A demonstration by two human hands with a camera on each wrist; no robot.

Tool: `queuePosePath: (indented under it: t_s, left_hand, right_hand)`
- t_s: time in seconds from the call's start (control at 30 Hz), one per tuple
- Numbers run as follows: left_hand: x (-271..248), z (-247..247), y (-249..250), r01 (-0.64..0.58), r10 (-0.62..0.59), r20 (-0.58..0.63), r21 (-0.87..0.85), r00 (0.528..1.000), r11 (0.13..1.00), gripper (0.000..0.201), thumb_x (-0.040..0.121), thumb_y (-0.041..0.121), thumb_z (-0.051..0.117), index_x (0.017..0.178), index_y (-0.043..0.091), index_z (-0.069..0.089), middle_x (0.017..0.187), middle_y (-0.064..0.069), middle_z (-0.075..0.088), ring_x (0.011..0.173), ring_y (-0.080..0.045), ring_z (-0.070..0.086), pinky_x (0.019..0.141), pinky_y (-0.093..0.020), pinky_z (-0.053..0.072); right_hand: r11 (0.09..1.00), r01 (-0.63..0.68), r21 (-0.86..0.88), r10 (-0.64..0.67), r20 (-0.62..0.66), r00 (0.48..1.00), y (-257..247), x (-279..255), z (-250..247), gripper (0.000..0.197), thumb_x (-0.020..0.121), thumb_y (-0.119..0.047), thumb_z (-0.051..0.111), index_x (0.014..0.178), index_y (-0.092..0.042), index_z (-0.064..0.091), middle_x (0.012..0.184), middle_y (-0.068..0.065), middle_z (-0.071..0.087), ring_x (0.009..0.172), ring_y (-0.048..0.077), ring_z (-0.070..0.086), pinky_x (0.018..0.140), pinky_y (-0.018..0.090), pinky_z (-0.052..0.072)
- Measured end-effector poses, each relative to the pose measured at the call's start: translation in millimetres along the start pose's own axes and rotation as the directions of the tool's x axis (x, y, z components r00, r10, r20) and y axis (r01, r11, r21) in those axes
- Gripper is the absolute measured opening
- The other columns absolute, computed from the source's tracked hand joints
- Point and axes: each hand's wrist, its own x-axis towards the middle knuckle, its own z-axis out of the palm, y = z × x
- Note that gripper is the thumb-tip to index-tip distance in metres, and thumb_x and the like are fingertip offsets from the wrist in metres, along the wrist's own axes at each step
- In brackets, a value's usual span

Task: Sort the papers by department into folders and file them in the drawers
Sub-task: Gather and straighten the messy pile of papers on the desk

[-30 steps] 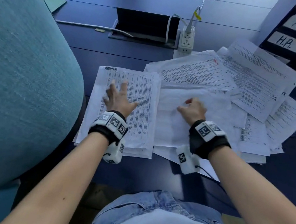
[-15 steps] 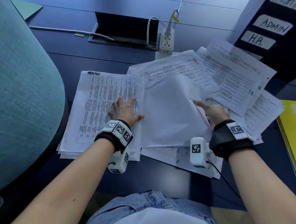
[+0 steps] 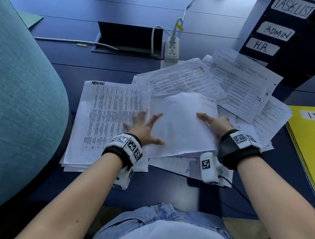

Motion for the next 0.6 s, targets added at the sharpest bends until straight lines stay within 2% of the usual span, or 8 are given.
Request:
queuePosePath:
  t_s: [0.07,0.17,0.27,0.33,0.47,0.5,0.57,0.6]
  left_hand:
    - [-4.7,6.2,4.7,-0.081,0.071,0.141,0.061,0.987,0.995,0.112,0.061,0.057,0.075,0.142,0.048,-0.002,0.153,-0.001,-0.023,0.137,-0.035,-0.027,0.097,-0.073,-0.009]
    - [-7.9,16.7,12.4,-0.132,0.099,0.205,0.155,0.974,0.979,0.124,0.059,0.062,0.073,0.143,0.039,-0.015,0.149,-0.002,-0.034,0.134,-0.032,-0.034,0.096,-0.07,-0.014]
    - [-10.3,22.2,21.1,-0.138,0.105,0.18,0.186,0.978,0.973,0.121,0.065,0.066,0.066,0.144,0.03,-0.018,0.149,-0.006,-0.033,0.136,-0.031,-0.031,0.099,-0.069,-0.012]
    - [-13.0,23.0,26.5,-0.146,0.115,0.163,0.19,0.98,0.971,0.118,0.07,0.062,0.065,0.145,0.025,-0.019,0.15,-0.008,-0.03,0.137,-0.032,-0.028,0.102,-0.066,-0.009]
    - [-17.3,24.7,37.5,-0.181,0.156,0.128,0.214,0.979,0.96,0.112,0.077,0.053,0.062,0.144,0.018,-0.021,0.153,-0.008,-0.021,0.141,-0.031,-0.018,0.108,-0.061,-0.005]
    - [-19.7,25.4,41.5,-0.192,0.172,0.112,0.2,0.979,0.961,0.109,0.079,0.048,0.061,0.145,0.015,-0.019,0.155,-0.008,-0.017,0.142,-0.03,-0.013,0.109,-0.06,-0.002]
    - [-25.1,26.3,51.7,-0.226,0.224,0.037,0.117,0.974,0.967,0.094,0.085,0.03,0.058,0.147,0.009,-0.009,0.156,-0.011,0.002,0.143,-0.03,0.008,0.112,-0.057,0.01]
    - [-26.3,25.8,56.0,-0.25,0.253,-0.063,0.04,0.966,0.967,0.08,0.087,0.019,0.054,0.147,0.003,0.003,0.152,-0.017,0.018,0.138,-0.034,0.025,0.111,-0.054,0.021]
  right_hand:
    - [0.989,-0.034,0.143,0.027,0.05,0.998,3.0,4.4,0.1,0.129,0.028,-0.067,0.081,0.13,-0.001,0.041,0.118,0.017,0.061,0.094,0.029,0.066,0.072,0.041,0.057]
    - [0.961,-0.03,0.276,-0.001,0.112,0.994,-1.1,-6.8,0.9,0.077,0.062,-0.04,0.083,0.12,0.002,0.053,0.087,0.013,0.069,0.052,0.02,0.067,0.041,0.028,0.05]
    - [0.938,-0.058,0.343,-0.012,0.197,0.98,-1.4,-13.2,-2.5,0.033,0.081,-0.028,0.071,0.098,-0.001,0.06,0.049,0.006,0.065,0.033,0.016,0.058,0.031,0.023,0.043]
    - [0.908,-0.106,0.405,0.004,0.245,0.969,-2.5,-17.3,-2.8,0.026,0.086,-0.03,0.065,0.081,-0.005,0.058,0.043,0.004,0.061,0.031,0.016,0.056,0.029,0.021,0.042]
    - [0.909,-0.075,0.409,-0.035,0.255,0.966,-8.2,-21.5,4.4,0.028,0.087,-0.028,0.062,0.105,-0.006,0.059,0.062,0.006,0.065,0.051,0.019,0.06,0.052,0.026,0.05]
    - [0.889,-0.07,0.452,-0.066,0.278,0.958,-11.0,-22.3,4.9,0.019,0.089,-0.023,0.058,0.101,-0.008,0.059,0.06,0.004,0.066,0.05,0.017,0.061,0.052,0.026,0.051]
    - [0.836,-0.067,0.545,-0.147,0.34,0.929,-19.2,-21.8,3.2,0.012,0.092,-0.018,0.051,0.089,-0.01,0.059,0.058,0.002,0.067,0.05,0.014,0.062,0.049,0.022,0.052]
    - [0.807,-0.066,0.586,-0.186,0.36,0.914,-25.8,-24.8,0.0,0.012,0.093,-0.019,0.05,0.088,-0.012,0.058,0.062,0.001,0.067,0.053,0.013,0.062,0.052,0.021,0.052]
